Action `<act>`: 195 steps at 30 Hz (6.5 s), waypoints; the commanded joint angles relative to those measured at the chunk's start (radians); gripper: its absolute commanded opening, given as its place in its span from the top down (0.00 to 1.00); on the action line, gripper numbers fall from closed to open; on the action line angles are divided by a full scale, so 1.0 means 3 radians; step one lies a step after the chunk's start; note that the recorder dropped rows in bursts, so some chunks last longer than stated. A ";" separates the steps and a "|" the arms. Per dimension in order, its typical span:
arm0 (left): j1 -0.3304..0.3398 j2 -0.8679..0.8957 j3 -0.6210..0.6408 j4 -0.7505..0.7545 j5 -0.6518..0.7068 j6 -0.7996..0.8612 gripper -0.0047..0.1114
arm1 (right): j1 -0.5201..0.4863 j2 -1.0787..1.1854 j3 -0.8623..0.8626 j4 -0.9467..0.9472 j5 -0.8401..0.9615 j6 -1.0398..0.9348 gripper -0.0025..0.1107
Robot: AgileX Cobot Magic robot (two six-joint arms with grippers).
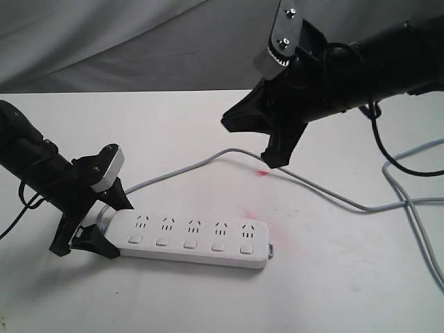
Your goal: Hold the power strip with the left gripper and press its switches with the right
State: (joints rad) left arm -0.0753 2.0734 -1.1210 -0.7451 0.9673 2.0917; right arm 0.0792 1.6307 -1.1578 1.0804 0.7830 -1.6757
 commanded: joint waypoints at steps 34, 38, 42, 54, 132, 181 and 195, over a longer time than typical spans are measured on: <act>-0.0019 -0.0005 0.0015 -0.0019 -0.0009 0.0007 0.96 | 0.0867 0.0597 -0.0028 0.0496 -0.1028 -0.0857 0.20; -0.0019 -0.0005 0.0015 -0.0019 -0.0009 0.0007 0.96 | 0.0867 0.0597 -0.0028 0.0549 -0.1028 -0.0850 0.20; -0.0019 -0.0005 0.0015 -0.0019 -0.0009 0.0007 0.96 | 0.0867 0.0597 -0.0028 0.0657 -0.1028 -0.0842 0.20; -0.0019 -0.0005 0.0015 -0.0019 -0.0009 0.0007 0.96 | 0.0867 0.0805 -0.0028 0.0833 -0.1059 -0.0688 0.20; -0.0019 -0.0005 0.0015 -0.0019 -0.0009 0.0007 0.96 | 0.1295 0.1881 -0.0569 0.0420 -0.1677 -0.0900 0.20; -0.0019 -0.0005 0.0015 -0.0019 -0.0009 0.0007 0.96 | 0.1431 0.1666 -0.0569 0.0156 -0.1561 -0.0546 0.20; -0.0019 -0.0005 0.0015 -0.0019 -0.0009 0.0007 0.96 | 0.1431 0.1395 -0.0569 0.0142 -0.1468 -0.0230 0.20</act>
State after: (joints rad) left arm -0.0753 2.0734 -1.1210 -0.7455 0.9673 2.0917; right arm 0.5083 2.0590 -1.3308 1.1267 0.3354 -1.7544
